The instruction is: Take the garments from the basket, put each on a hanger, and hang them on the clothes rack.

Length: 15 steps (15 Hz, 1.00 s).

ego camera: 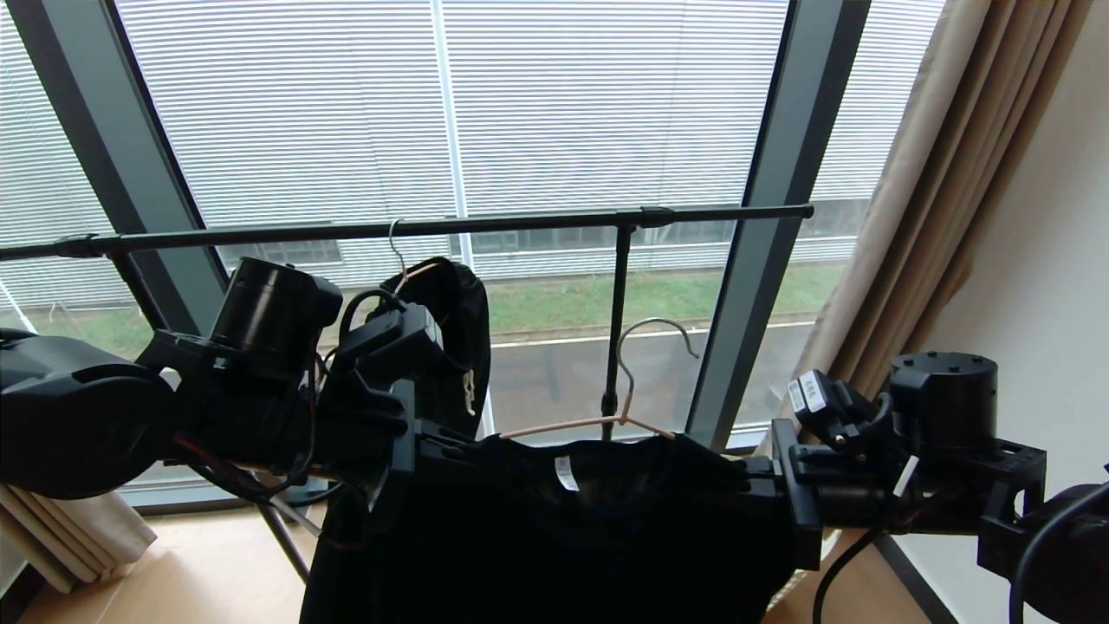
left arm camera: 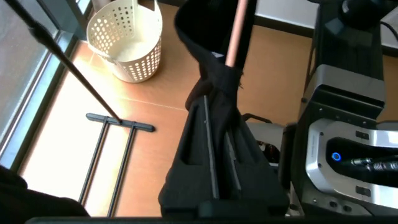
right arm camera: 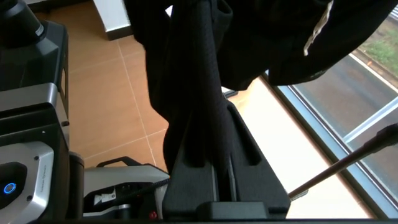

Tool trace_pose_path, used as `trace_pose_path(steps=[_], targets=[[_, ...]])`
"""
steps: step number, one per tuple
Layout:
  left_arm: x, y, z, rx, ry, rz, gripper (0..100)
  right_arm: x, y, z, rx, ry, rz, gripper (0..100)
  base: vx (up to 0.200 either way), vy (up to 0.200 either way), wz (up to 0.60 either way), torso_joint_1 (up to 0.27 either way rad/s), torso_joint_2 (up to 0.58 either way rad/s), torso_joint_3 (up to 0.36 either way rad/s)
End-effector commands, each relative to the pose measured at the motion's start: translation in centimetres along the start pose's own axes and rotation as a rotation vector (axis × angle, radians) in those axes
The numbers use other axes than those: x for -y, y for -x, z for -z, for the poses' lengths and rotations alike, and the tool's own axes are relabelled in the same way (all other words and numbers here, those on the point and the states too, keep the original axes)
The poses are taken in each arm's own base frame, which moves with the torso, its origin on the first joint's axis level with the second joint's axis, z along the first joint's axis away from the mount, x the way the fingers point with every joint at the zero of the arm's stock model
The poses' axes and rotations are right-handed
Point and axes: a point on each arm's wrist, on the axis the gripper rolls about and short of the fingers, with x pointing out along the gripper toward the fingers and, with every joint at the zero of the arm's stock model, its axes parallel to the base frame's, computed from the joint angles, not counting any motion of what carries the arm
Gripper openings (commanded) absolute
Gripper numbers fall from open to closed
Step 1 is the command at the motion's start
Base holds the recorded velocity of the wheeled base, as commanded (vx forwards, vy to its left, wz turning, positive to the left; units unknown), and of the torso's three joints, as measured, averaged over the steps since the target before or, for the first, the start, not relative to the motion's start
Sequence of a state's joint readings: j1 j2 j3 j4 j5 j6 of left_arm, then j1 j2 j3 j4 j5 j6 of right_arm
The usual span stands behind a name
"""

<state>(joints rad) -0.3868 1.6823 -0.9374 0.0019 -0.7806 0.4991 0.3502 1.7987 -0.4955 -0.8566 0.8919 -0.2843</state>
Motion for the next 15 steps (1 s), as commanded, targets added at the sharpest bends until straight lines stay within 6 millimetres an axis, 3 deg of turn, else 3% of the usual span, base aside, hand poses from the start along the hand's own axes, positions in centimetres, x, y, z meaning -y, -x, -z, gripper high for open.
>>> trace_pose_path(steps=[1, 9, 15], targets=[[0.2, 0.2, 0.3, 0.010, -0.006, -0.010, 0, 0.3, 0.0, 0.1, 0.010, 0.005, 0.008, 0, 0.000, 0.000, 0.00, 0.000, 0.00, 0.000], [0.2, 2.3, 0.7, 0.045, -0.009, -0.080, 0, 1.3, 1.0, 0.3, 0.026, -0.017, 0.060, 0, 0.000, 0.000, 0.00, 0.000, 0.00, 0.000], [1.7, 4.7, 1.5, 0.061, -0.002, -0.133, 0, 2.8, 2.4, -0.2, 0.070, 0.017, 0.131, 0, 0.000, 0.000, 0.00, 0.000, 0.00, 0.000]])
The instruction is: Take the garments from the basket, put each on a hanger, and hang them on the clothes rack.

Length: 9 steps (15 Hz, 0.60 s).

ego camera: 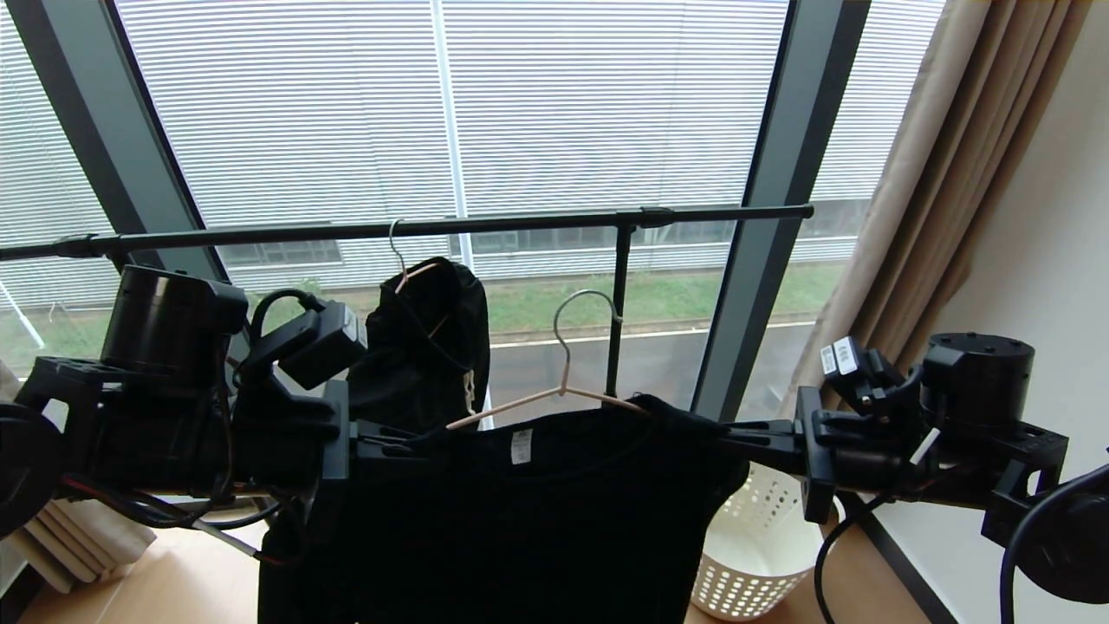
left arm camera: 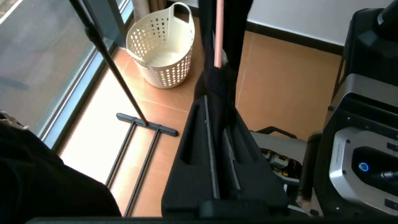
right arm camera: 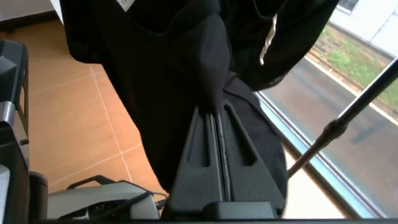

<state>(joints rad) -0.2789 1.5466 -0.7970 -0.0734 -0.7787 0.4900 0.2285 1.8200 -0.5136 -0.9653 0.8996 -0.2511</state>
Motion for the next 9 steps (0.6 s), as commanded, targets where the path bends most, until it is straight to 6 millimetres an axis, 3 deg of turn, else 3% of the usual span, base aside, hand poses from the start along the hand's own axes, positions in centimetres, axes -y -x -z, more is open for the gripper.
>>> trace_pose_path(steps=[1, 5, 9], targets=[[0.4, 1.2, 0.1, 0.015, -0.004, -0.027, 0, 0.2, 0.2, 0.1, 0.003, 0.001, 0.009, 0, 0.000, 0.000, 0.00, 0.000, 0.00, 0.000], [0.6, 2.6, 0.2, 0.047, -0.022, -0.077, 0, 0.4, -0.1, 0.7, -0.011, -0.011, 0.011, 0, 0.000, 0.000, 0.00, 0.000, 0.00, 0.000], [1.0, 2.7, 0.5, 0.069, -0.038, -0.075, 0, 0.3, -0.8, 1.0, -0.040, -0.026, 0.047, 0, 0.000, 0.000, 0.00, 0.000, 0.00, 0.000]])
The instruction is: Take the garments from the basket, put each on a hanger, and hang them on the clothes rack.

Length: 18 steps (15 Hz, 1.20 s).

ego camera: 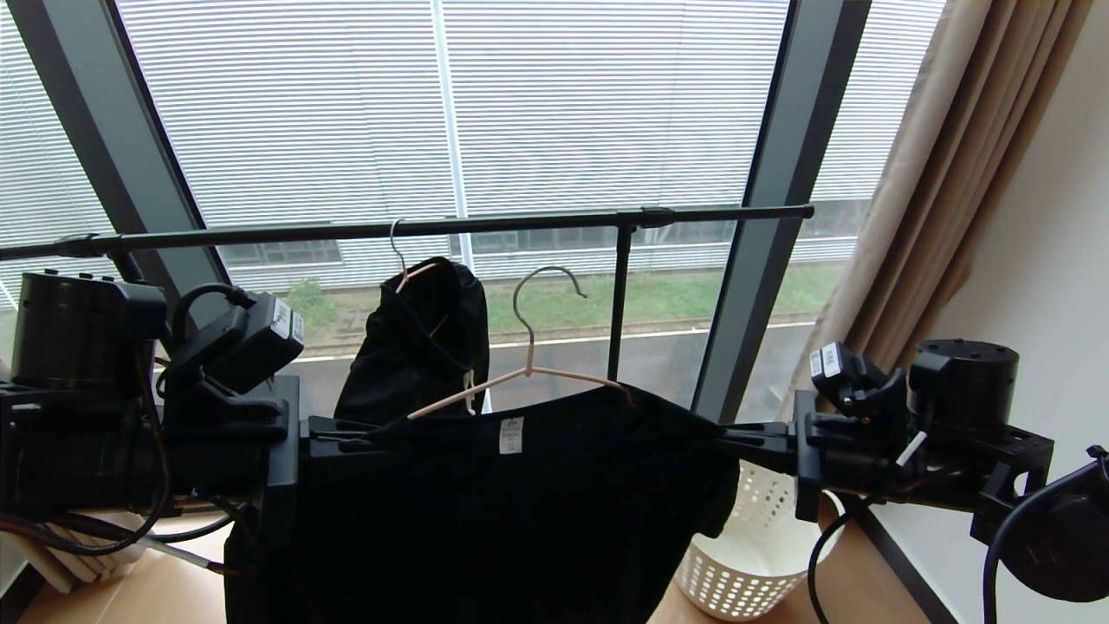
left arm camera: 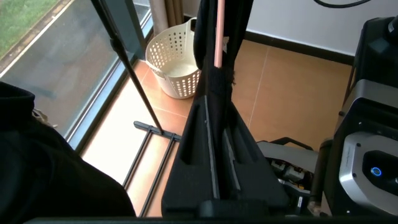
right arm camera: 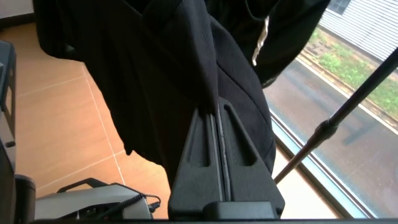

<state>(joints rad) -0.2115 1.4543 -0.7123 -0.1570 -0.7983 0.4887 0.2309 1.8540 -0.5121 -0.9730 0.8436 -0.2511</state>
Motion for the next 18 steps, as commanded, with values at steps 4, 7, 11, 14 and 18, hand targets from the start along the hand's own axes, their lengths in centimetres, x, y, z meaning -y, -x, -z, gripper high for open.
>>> trace_pose_path(steps=[4, 7, 11, 14, 18], targets=[[0.2, 0.0, 0.0, 0.002, -0.001, 0.005, 0, -0.6, -0.2, 0.2, -0.016, -0.003, 0.009, 100, 0.000, 0.000, 0.00, 0.000, 0.00, 0.000], [0.2, 0.1, -0.1, 0.004, -0.004, 0.004, 0, -0.6, -0.2, 0.2, -0.016, 0.001, 0.011, 100, 0.000, 0.000, 0.00, 0.000, 0.00, 0.000], [0.2, 0.1, -0.1, 0.005, -0.004, 0.002, 0, -0.3, 0.0, 0.2, -0.012, 0.013, 0.025, 100, 0.000, 0.000, 0.00, 0.000, 0.00, 0.000], [0.1, 0.2, 0.0, 0.005, -0.001, -0.003, 0, 0.4, 1.1, -0.3, 0.004, 0.042, 0.069, 100, 0.000, 0.000, 0.00, 0.000, 0.00, 0.000], [0.1, 0.5, -0.1, 0.010, -0.002, -0.016, 0, 1.1, 1.6, -0.3, 0.006, 0.064, 0.101, 100, 0.000, 0.000, 0.00, 0.000, 0.00, 0.000]])
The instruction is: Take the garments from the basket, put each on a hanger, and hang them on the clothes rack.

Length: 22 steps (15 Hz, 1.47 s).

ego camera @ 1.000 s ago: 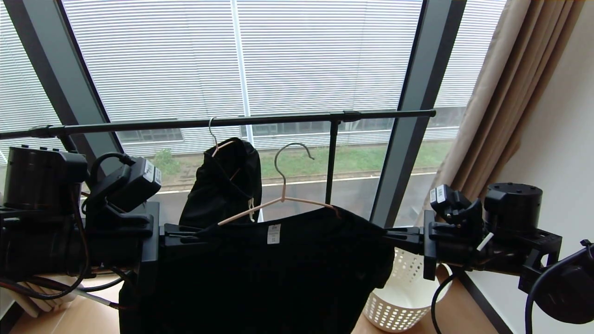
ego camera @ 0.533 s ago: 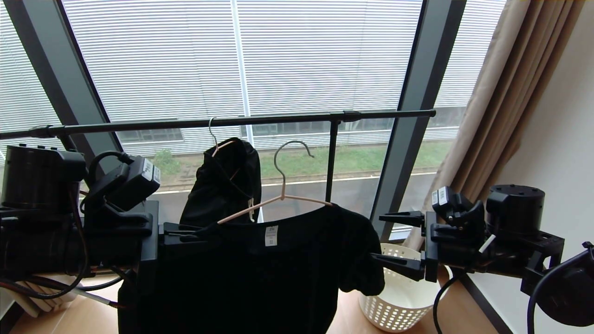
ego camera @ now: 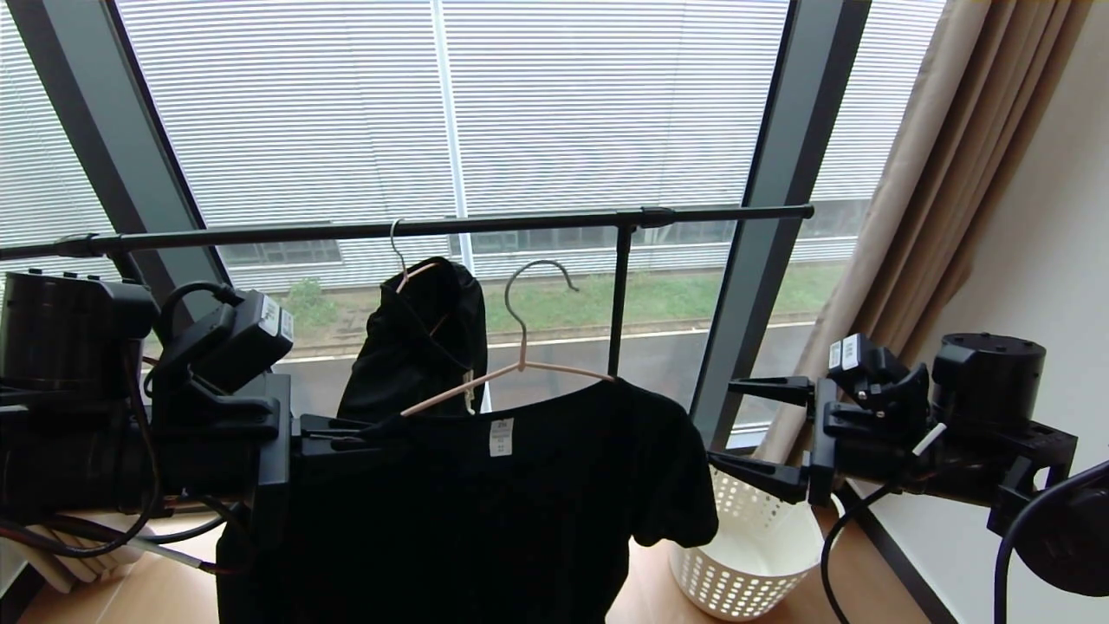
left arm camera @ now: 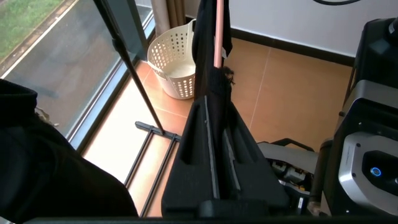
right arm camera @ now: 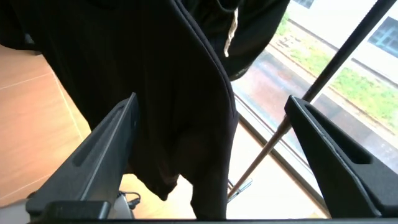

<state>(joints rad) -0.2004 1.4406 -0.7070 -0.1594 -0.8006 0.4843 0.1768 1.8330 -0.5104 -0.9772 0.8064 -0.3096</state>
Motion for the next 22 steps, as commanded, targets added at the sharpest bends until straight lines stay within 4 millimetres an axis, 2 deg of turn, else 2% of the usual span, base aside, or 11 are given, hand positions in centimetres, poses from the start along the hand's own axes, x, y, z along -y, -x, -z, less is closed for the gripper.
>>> trace_pose_path(steps=[1, 4, 7, 9, 17, 18, 22], targets=[[-0.1, 0.4, 0.0, 0.004, 0.010, -0.016, 0, 0.4, 0.3, 0.0, 0.001, 0.023, 0.017, 100, 0.000, 0.000, 0.00, 0.000, 0.00, 0.000], [-0.1, 0.6, -0.2, 0.010, 0.005, -0.023, 0, 0.7, 0.0, 1.3, -0.031, 0.079, 0.014, 100, 0.000, 0.000, 0.00, 0.000, 0.00, 0.000], [0.2, 1.0, -0.6, 0.026, 0.004, -0.030, 0, 1.8, -1.6, 3.9, -0.113, 0.064, 0.053, 100, 0.000, 0.000, 0.00, 0.000, 0.00, 0.000], [0.5, 1.3, -0.8, 0.053, 0.011, 0.008, 0, 2.3, -2.5, 5.0, -0.145, 0.045, 0.069, 100, 0.000, 0.000, 0.00, 0.000, 0.00, 0.000], [0.8, 2.0, -1.2, 0.090, 0.006, 0.030, 0, 2.9, -3.6, 6.0, -0.171, 0.025, 0.076, 100, 0.000, 0.000, 0.00, 0.000, 0.00, 0.000], [0.9, 2.1, -1.3, 0.094, 0.007, 0.028, 0, 2.9, -3.6, 6.0, -0.170, 0.025, 0.077, 0, 0.000, 0.000, 0.00, 0.000, 0.00, 0.000], [0.7, 2.4, -1.5, 0.127, 0.031, 0.004, 0, 3.7, -3.1, 5.3, -0.156, 0.014, 0.128, 0, 0.000, 0.000, 0.00, 0.000, 0.00, 0.000]])
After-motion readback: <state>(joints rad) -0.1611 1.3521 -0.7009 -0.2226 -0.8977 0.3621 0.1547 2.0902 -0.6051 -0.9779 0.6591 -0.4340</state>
